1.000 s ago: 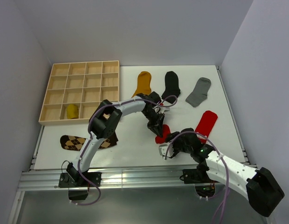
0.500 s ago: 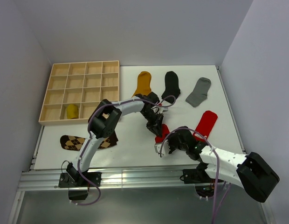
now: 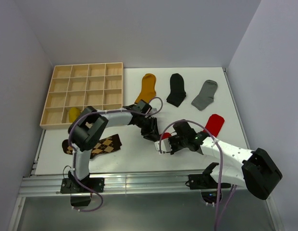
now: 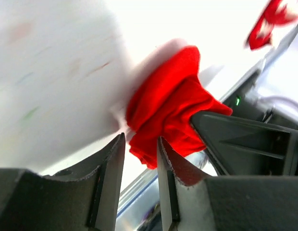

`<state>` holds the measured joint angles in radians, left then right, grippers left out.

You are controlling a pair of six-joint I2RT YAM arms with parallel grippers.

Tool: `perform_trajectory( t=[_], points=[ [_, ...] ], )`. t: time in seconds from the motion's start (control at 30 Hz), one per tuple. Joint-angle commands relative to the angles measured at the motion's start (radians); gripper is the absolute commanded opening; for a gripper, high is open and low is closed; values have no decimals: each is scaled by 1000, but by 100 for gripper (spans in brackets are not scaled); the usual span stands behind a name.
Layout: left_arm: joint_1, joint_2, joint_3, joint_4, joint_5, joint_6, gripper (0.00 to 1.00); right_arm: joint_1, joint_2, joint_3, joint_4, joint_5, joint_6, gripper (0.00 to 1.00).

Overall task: Roll the socks
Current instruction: Roll the sock at the center of the board.

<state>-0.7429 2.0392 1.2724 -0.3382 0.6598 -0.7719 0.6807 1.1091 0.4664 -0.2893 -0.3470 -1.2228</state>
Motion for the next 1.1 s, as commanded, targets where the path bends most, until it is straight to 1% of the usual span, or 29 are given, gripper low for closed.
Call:
perform_trajectory(
  t=[0.0, 0.03, 0.07, 0.1, 0.13, 0.17, 0.2, 0.23, 0.27, 0.3, 0.33, 0.37, 0.4, 0.43, 0.47, 0.5, 0.53, 0.57, 0.63, 0.67, 0.7, 0.73, 0.77, 0.8, 0.83, 0.9, 0.93, 1.03, 1.07],
  points=[
    [27, -166, -129, 200, -187, -179, 38, -12, 67, 89, -114, -70, 39, 18],
    [37, -194, -154, 208, -215, -194, 38, -15, 90, 124, -132, -78, 39, 18],
    [42, -224, -178, 211, -294, -220, 37, -20, 133, 142, -167, -86, 42, 18],
    [43, -294, -226, 221, -331, -224, 37, -30, 155, 164, -189, -104, 45, 18],
    [46, -330, -246, 220, -371, -227, 37, -36, 182, 214, -217, -115, 45, 18],
    [48, -367, -269, 220, -417, -236, 37, -43, 233, 247, -285, -136, 42, 18],
    [48, -435, -307, 231, -474, -233, 36, -55, 262, 280, -322, -171, 36, 18],
    [48, -467, -320, 225, -518, -225, 36, -81, 291, 351, -358, -187, 31, 18],
    [48, -497, -332, 220, -555, -207, 36, -95, 357, 386, -429, -198, 28, 19],
    [48, -552, -355, 220, -625, -195, 36, -107, 391, 426, -468, -210, 19, 18],
    [47, -577, -364, 219, -655, -178, 36, -121, 428, 505, -503, -234, 16, 19],
    [42, -599, -373, 219, -666, -137, 36, -148, 501, 546, -577, -242, 10, 19],
    [27, -632, -383, 217, -762, -109, 36, -161, 539, 625, -614, -268, 2, 19],
    [10, -643, -384, 212, -804, -48, 36, -174, 578, 668, -652, -277, -4, 19],
    [-10, -652, -381, 206, -850, -21, 36, -202, 657, 711, -738, -288, -17, 19],
    [-50, -659, -380, 211, -880, 8, 36, -213, 699, 753, -776, -297, -24, 19],
    [-73, -657, -377, 215, -970, 41, 36, -225, 740, 832, -818, -302, -32, 19],
    [-99, -657, -369, 211, -1021, 99, 36, -236, 815, 871, -883, -306, -35, 19],
    [-175, -636, -354, 240, -1071, 173, 38, -257, 883, 957, -935, -308, -40, 19],
    [-197, -623, -334, 248, -1133, 230, 39, -263, 926, 972, -942, -299, -20, 19],
    [-240, -593, -325, 257, -1146, 259, 39, -267, 940, 983, -942, -296, -14, 19],
    [-256, -577, -314, 261, -1149, 319, 39, -267, 951, 991, -941, -293, -7, 19],
    [-271, -561, -306, 268, -1187, 347, 38, -267, 969, 992, -939, -290, -1, 19],
    [-292, -538, -306, 303, -1203, 377, 38, -267, 977, 994, -944, -290, 8, 19],
    [-334, -528, -309, 326, -1215, 446, 39, -267, 986, 1003, -949, -290, 11, 20],
    [-390, -505, -324, 407, -1264, 508, 40, -267, 1018, 1023, -976, -287, 19, 20],
    [-406, -498, -330, 436, -1273, 578, 41, -267, 1031, 1028, -981, -282, 25, 20],
    [-452, -453, -338, 510, -1289, 707, 47, -268, 1095, 1058, -1010, -267, 42, 20],
    [-464, -423, -335, 522, -1293, 735, 48, -267, 1110, 1071, -1042, -268, 40, 20]
  ],
)
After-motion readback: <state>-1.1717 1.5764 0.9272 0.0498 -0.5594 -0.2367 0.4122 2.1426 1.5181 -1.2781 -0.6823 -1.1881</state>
